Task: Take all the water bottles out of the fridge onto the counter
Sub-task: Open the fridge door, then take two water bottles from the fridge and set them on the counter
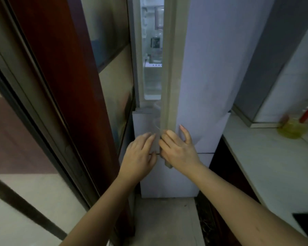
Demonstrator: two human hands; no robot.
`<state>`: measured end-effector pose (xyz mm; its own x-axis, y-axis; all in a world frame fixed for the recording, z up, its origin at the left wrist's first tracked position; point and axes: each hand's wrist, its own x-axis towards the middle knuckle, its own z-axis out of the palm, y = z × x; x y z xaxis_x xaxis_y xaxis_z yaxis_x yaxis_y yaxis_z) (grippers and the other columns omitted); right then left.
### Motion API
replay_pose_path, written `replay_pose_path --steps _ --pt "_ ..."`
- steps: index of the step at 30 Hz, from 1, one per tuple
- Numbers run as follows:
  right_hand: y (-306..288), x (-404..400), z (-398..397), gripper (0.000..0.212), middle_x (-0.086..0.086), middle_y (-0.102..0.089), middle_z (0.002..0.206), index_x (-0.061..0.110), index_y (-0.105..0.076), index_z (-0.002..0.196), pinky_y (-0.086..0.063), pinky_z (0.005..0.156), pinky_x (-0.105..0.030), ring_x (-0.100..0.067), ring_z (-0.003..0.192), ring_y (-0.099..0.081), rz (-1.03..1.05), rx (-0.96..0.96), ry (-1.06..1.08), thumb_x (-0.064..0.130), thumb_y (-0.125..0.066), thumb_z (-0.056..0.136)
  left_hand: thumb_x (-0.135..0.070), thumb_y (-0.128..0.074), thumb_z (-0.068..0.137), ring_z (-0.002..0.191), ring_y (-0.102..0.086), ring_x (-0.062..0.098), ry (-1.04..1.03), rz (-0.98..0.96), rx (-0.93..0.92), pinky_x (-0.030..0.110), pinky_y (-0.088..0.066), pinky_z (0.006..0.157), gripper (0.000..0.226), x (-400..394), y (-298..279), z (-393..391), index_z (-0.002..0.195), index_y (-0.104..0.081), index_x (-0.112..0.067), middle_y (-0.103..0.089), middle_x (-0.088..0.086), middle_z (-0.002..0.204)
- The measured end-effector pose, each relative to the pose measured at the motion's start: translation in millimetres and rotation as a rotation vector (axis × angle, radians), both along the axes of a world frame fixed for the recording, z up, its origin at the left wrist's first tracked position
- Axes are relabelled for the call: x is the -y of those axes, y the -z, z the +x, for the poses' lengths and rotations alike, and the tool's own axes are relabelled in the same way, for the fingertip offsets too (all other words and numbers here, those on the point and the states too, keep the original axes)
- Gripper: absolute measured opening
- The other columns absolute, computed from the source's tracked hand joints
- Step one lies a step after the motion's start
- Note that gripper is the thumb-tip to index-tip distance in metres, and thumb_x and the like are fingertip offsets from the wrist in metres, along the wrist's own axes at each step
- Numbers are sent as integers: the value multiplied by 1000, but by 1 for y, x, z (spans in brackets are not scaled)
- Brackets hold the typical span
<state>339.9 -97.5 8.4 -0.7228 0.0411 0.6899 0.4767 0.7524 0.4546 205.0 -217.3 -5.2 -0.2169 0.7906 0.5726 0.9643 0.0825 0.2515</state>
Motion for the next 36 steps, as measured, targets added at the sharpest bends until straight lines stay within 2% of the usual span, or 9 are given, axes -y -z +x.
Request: replay_pose_path --steps 2,6,12,17,20,24,29,32,36 --pt "4 5 29 13 -3 -66 106 15 -68 93 -21 115 -55 -17 122 -45 17 -69 -3 21 -62 84 -33 -52 91 136 -41 22 43 -28 -52 37 -38 108 60 1 -3 11 147 -38 -16 -44 6 147" --pt "11 7 87 24 -6 -69 106 15 -67 92 -25 111 -58 -19 124 -45 18 -160 -21 19 -44 94 -38 -51 92 141 -34 19 102 -61 -121 37 -33 113 67 0 -6 43 152 -26 -22 -35 2 154" --pt "12 -3 168 22 -4 -62 107 15 -65 95 -17 116 -55 -21 124 -45 -5 -178 -21 17 -43 95 -39 -51 93 143 -31 20 110 -102 -65 42 -33 115 69 -15 -11 97 153 -21 -26 -31 3 157" --pt "6 -5 224 18 -3 -71 95 17 -72 82 -17 114 -45 -19 117 -50 -33 -250 36 13 -55 85 -31 -60 90 139 -38 22 149 -57 -125 41 -37 112 71 -30 -29 125 152 -28 -21 -37 4 153" --pt "-2 3 238 15 0 -66 97 19 -63 93 -19 114 -40 -19 114 -53 -84 -376 -38 13 -50 89 -31 -59 91 141 -35 21 124 -60 -149 38 -33 112 70 -37 -34 137 153 -27 -20 -36 3 154" --pt "-24 6 217 26 -7 -61 115 13 -62 110 -36 108 -40 -25 115 -53 -282 -213 -190 14 -48 89 -26 -63 90 138 -40 26 80 -59 -161 43 -36 110 68 -41 -32 146 150 -34 -15 -42 9 150" --pt "-40 -17 177 57 -11 -48 146 10 -44 144 -36 108 -42 -28 133 -44 -495 59 250 43 -45 97 -19 -67 86 132 -46 30 -32 -51 -193 47 -38 108 67 -36 -24 146 147 -40 -10 -47 13 146" --pt "-35 -25 183 63 -9 -61 131 5 -55 134 -43 99 -38 -25 124 -54 -456 77 411 51 -52 92 -19 -66 87 135 -43 30 -8 -99 -194 47 -37 110 69 -37 -20 149 149 -36 -13 -43 12 149" --pt "-30 -37 203 58 -10 -62 123 2 -55 131 -41 93 -41 -27 117 -55 -435 5 395 44 -54 90 -21 -64 88 137 -40 29 -10 -108 -184 46 -34 112 69 -44 -23 153 150 -33 -16 -41 10 150"
